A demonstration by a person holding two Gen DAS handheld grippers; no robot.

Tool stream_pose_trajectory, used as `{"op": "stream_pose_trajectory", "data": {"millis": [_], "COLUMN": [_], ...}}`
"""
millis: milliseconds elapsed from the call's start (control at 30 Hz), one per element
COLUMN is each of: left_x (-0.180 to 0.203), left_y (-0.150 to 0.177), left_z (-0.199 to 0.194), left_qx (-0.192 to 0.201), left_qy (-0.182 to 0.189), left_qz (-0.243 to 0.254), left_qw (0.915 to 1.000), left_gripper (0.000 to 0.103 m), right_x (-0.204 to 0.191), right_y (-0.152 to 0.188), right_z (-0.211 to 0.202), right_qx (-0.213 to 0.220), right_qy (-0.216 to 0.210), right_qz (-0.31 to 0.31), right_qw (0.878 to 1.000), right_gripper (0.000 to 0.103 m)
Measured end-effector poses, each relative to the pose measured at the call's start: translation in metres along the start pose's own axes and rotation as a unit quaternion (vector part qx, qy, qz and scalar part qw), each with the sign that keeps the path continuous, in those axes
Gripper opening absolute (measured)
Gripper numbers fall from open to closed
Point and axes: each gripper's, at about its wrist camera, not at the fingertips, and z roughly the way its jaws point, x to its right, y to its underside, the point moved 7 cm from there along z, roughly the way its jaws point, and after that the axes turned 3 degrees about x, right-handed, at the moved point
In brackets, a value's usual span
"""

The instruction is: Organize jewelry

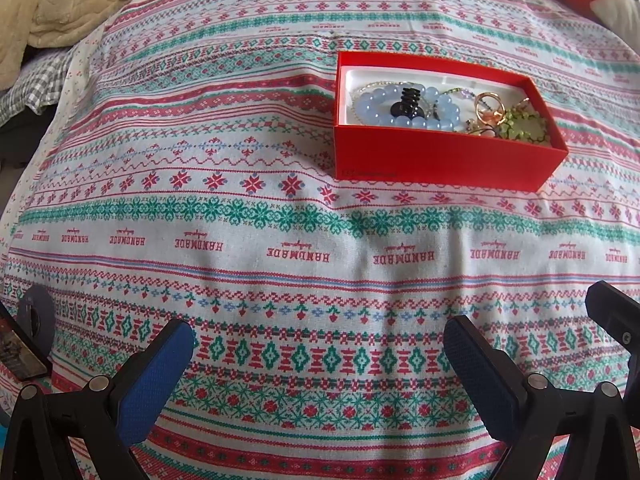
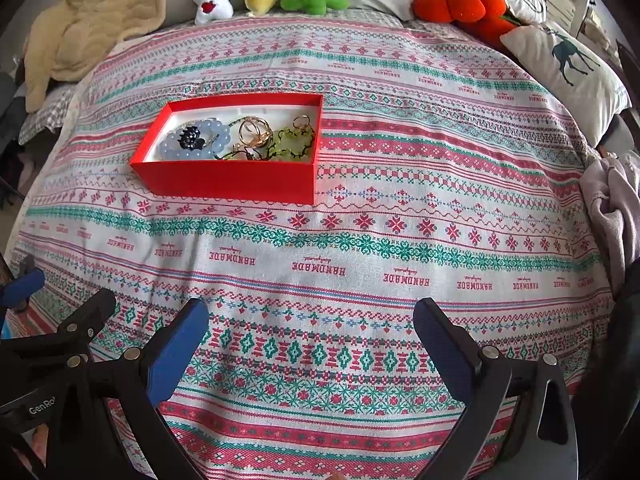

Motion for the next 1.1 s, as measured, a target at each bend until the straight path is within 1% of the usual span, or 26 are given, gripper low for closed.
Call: {"op": "stream_pose_trajectory", "data": {"millis": [1000,1100], "left_x": [0.0029,0.0021], "left_y": [0.0012,0.0014], "left_z": [0.0011,0.0036], "left_qx": [-0.002,-0.003], "left_qy": [-0.005,0.002], "left_qz": [0.005,0.005], "left_qw": [1.0,1.0], "left_gripper": [0.103,0.103], "right_x": [-0.0004,-0.0017], "right_y": [0.0017,0.0042], "right_z": [0.0012,0.0031], "right_qx": [-0.001,-0.002], "right_qy": [0.0,0.003], "right_qz": [-0.003,-0.007], "right_qw": [1.0,1.0], "right_gripper": [0.103,0.103]}}
